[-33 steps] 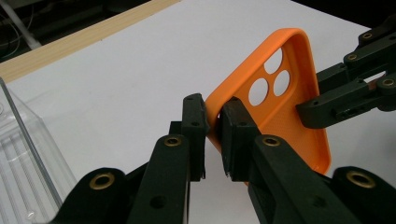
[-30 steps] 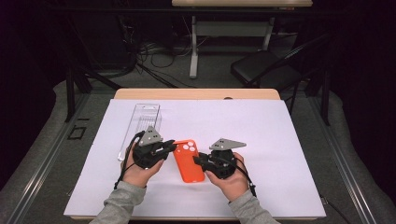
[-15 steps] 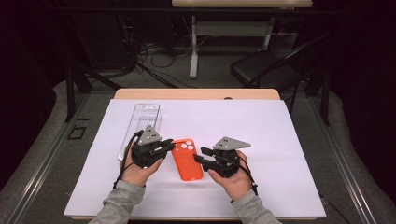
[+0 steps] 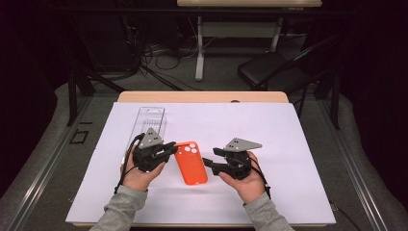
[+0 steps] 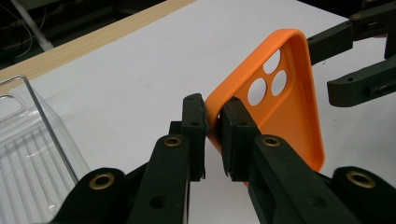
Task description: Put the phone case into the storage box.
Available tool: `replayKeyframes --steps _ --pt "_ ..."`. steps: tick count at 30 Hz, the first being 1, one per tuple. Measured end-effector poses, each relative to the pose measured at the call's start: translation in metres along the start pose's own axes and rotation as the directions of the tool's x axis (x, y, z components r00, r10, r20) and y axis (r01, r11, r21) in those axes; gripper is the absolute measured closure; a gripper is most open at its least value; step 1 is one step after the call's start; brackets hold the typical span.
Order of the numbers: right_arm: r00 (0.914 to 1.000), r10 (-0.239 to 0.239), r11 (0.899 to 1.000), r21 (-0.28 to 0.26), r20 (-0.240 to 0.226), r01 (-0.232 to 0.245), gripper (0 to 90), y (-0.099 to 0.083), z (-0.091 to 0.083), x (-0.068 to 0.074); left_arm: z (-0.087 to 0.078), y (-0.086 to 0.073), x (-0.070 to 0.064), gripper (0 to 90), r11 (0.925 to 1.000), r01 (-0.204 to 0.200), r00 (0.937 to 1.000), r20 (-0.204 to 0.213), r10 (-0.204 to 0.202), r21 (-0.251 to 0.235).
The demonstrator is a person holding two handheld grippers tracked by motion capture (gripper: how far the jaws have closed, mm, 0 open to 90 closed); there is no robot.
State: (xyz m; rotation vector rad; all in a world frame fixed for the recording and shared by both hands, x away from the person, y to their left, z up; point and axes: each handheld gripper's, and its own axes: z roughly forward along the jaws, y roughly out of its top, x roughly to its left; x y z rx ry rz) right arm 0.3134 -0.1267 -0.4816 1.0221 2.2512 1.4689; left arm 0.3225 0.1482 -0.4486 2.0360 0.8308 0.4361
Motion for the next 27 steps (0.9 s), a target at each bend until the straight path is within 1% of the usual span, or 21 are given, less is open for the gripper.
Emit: replayKeyframes --steps 4,6,8,10,13,19,21,23,25,27 --pt "0.9998 -0.015 1.000 0.011 0.012 0.015 43.6 0.000 -0.001 -0.002 -0.001 0.000 0.001 81.5 1.0000 -0.004 1.0000 -0.004 0.004 0.002" --pt "0.9997 -0.010 1.000 0.016 0.022 0.010 43.1 0.000 -0.002 -0.003 -0.002 0.000 0.001 81.5 1.0000 0.004 1.0000 -0.005 -0.004 -0.003" --pt "0.9998 0.001 1.000 0.017 0.019 -0.001 43.1 0.000 -0.003 -0.004 -0.003 0.000 0.003 81.5 1.0000 0.003 1.0000 -0.006 -0.003 -0.005" --pt "0.9996 0.008 1.000 0.018 0.025 -0.008 42.8 0.000 -0.004 -0.005 -0.003 0.000 0.004 81.5 1.0000 0.006 1.0000 0.002 -0.006 -0.006" --pt "0.9993 0.019 1.000 0.013 0.032 -0.019 41.0 0.000 -0.005 -0.008 -0.005 0.000 0.006 81.5 0.9999 0.011 0.9999 -0.004 -0.011 -0.012" --pt "0.9985 0.027 1.000 0.008 0.048 -0.027 38.6 -0.001 -0.007 -0.012 -0.009 0.001 0.009 81.5 0.9995 0.020 0.9998 -0.008 -0.020 -0.025" --pt "0.9981 0.029 1.000 -0.002 0.054 -0.029 36.9 -0.001 -0.008 -0.013 -0.009 0.000 0.010 81.5 0.9991 0.026 0.9995 -0.015 -0.027 -0.033" --pt "0.9977 0.033 0.999 -0.001 0.060 -0.033 36.2 -0.001 -0.009 -0.015 -0.010 0.000 0.012 81.5 0.9991 0.026 0.9995 -0.016 -0.027 -0.033" --pt "0.9975 0.030 1.000 0.001 0.064 -0.030 36.2 -0.001 -0.009 -0.016 -0.011 -0.001 0.014 81.5 0.9987 0.035 0.9993 -0.010 -0.035 -0.037" --pt "0.9973 0.033 0.999 0.001 0.066 -0.033 36.2 -0.001 -0.010 -0.017 -0.011 -0.001 0.015 81.5 0.9985 0.035 0.9993 -0.009 -0.036 -0.041"
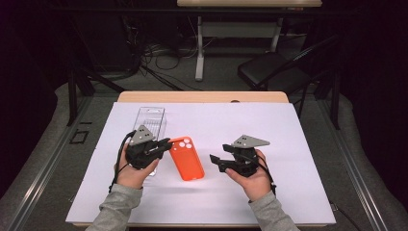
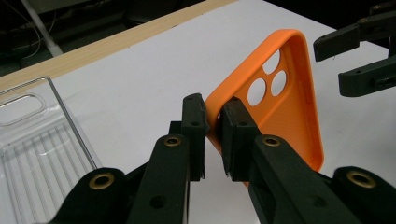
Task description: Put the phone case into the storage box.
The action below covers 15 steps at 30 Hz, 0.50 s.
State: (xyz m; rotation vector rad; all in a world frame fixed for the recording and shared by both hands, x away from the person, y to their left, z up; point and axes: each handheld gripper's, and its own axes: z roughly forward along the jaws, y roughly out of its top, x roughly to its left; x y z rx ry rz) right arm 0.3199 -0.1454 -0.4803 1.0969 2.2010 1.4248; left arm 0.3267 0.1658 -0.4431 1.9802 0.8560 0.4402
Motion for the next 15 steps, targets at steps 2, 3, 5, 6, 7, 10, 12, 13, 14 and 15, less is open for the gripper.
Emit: replayKeyframes --steps 2,3,5,6,7,10,12,13,14,15 --pt "1.0000 -0.002 1.000 0.001 0.001 0.002 36.2 -0.0001 -0.0001 -0.0008 -0.0009 0.0000 0.0010 81.5 1.0000 0.004 1.0000 -0.001 -0.004 -0.003" --pt "1.0000 -0.001 1.000 0.000 0.001 0.001 36.2 -0.0001 -0.0002 -0.0011 -0.0014 0.0001 0.0018 81.5 1.0000 0.003 1.0000 -0.002 -0.003 -0.004" --pt "1.0000 0.000 1.000 0.000 0.002 0.000 35.8 -0.0002 -0.0006 -0.0016 -0.0023 0.0001 0.0029 81.5 1.0000 0.005 1.0000 -0.001 -0.005 -0.005" --pt "1.0000 0.005 1.000 -0.003 0.003 -0.005 35.3 -0.0002 -0.0007 -0.0017 -0.0028 0.0002 0.0035 81.5 1.0000 0.005 1.0000 0.000 -0.005 -0.003" --pt "1.0000 0.005 1.000 -0.001 0.005 -0.005 34.7 0.0000 -0.0011 -0.0024 -0.0032 0.0001 0.0041 81.5 1.0000 0.009 1.0000 0.000 -0.009 -0.005" --pt "0.9999 0.009 1.000 -0.004 0.008 -0.009 32.2 0.0003 -0.0018 -0.0045 -0.0045 0.0000 0.0062 81.5 1.0000 0.009 1.0000 -0.002 -0.009 -0.004" --pt "0.9999 0.010 1.000 -0.006 0.010 -0.010 30.4 0.0004 -0.0024 -0.0062 -0.0054 -0.0003 0.0076 81.5 0.9999 0.011 0.9999 -0.006 -0.011 -0.003" --pt "0.9998 0.016 1.000 -0.006 0.010 -0.016 29.3 0.0005 -0.0028 -0.0067 -0.0060 -0.0005 0.0086 81.4 0.9999 0.013 0.9999 -0.008 -0.013 -0.005" --pt "0.9997 0.021 1.000 -0.002 0.010 -0.021 28.5 0.0006 -0.0032 -0.0073 -0.0063 -0.0007 0.0095 81.4 0.9998 0.017 0.9998 -0.008 -0.017 -0.009" --pt "0.9997 0.025 1.000 -0.005 0.007 -0.025 28.0 0.0005 -0.0032 -0.0082 -0.0066 -0.0009 0.0105 81.4 0.9998 0.019 0.9998 -0.008 -0.019 -0.011"
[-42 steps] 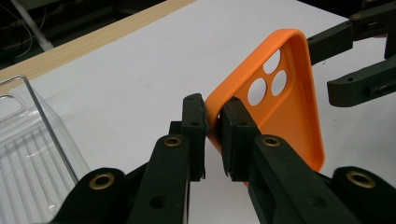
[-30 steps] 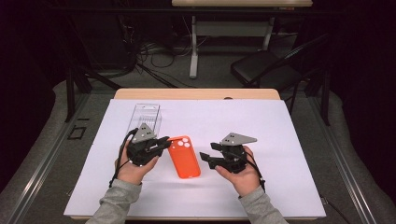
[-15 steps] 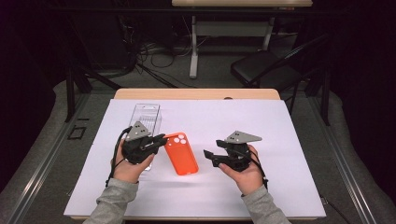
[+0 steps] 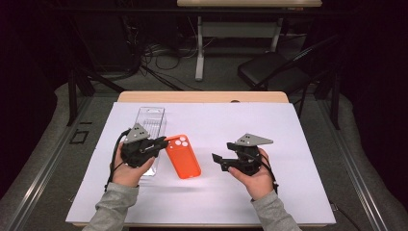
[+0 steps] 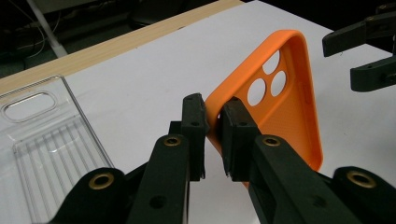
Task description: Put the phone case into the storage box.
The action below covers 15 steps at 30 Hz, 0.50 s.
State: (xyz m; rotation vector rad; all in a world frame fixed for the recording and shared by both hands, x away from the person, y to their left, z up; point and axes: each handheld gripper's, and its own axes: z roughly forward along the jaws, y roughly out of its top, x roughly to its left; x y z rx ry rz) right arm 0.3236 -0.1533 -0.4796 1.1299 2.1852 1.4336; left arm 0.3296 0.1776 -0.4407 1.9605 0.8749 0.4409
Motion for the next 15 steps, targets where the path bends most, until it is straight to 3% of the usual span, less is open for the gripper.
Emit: replayKeyframes --steps 10,15 --pt "0.9999 0.013 1.000 0.014 -0.003 -0.013 21.2 0.0007 -0.0029 -0.0075 -0.0041 -0.0015 0.0080 81.3 0.9998 0.016 0.9998 -0.013 -0.017 -0.010" --pt "0.9995 0.022 1.000 0.013 0.023 -0.022 20.6 0.0005 -0.0055 -0.0105 -0.0057 -0.0019 0.0107 81.3 0.9998 0.020 0.9997 -0.017 -0.020 -0.010"
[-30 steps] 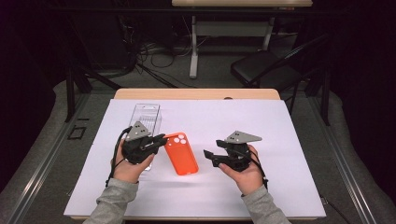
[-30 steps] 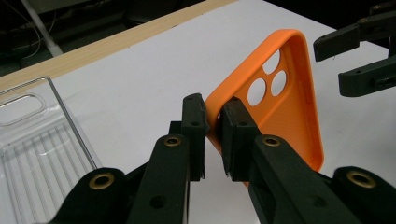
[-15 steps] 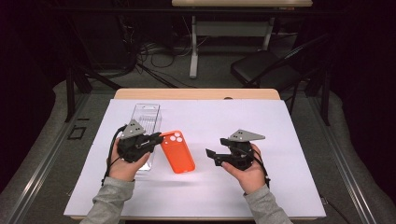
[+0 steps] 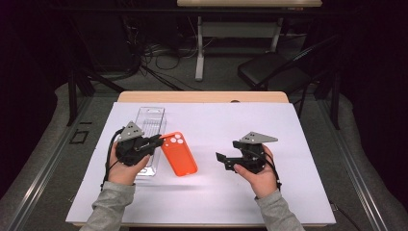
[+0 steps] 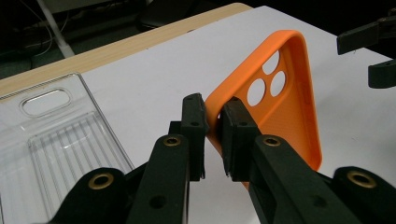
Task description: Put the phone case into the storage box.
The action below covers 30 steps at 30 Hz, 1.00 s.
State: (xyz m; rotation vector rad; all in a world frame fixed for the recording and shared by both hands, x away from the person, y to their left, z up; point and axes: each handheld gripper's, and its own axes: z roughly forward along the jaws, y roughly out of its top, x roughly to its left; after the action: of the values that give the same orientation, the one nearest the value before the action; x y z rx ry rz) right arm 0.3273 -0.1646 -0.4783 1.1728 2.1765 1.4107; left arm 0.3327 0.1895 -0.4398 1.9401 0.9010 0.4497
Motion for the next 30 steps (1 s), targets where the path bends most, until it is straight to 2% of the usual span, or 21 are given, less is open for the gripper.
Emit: replayKeyframes --steps 11,18,30 --pt "0.9998 0.013 1.000 -0.007 0.018 -0.013 15.8 0.000 -0.004 -0.007 -0.004 -0.002 0.008 81.3 0.9998 0.008 0.9998 -0.019 -0.008 -0.017" --pt "0.9997 0.017 1.000 0.001 0.016 -0.017 15.8 -0.001 -0.003 -0.007 -0.007 -0.002 0.011 81.3 0.9995 0.019 0.9996 -0.020 -0.019 -0.024" --pt "0.9997 0.016 1.000 0.014 0.017 -0.017 15.8 -0.002 -0.002 -0.008 -0.017 -0.001 0.019 81.3 0.9985 0.033 0.9983 -0.047 -0.035 -0.043"
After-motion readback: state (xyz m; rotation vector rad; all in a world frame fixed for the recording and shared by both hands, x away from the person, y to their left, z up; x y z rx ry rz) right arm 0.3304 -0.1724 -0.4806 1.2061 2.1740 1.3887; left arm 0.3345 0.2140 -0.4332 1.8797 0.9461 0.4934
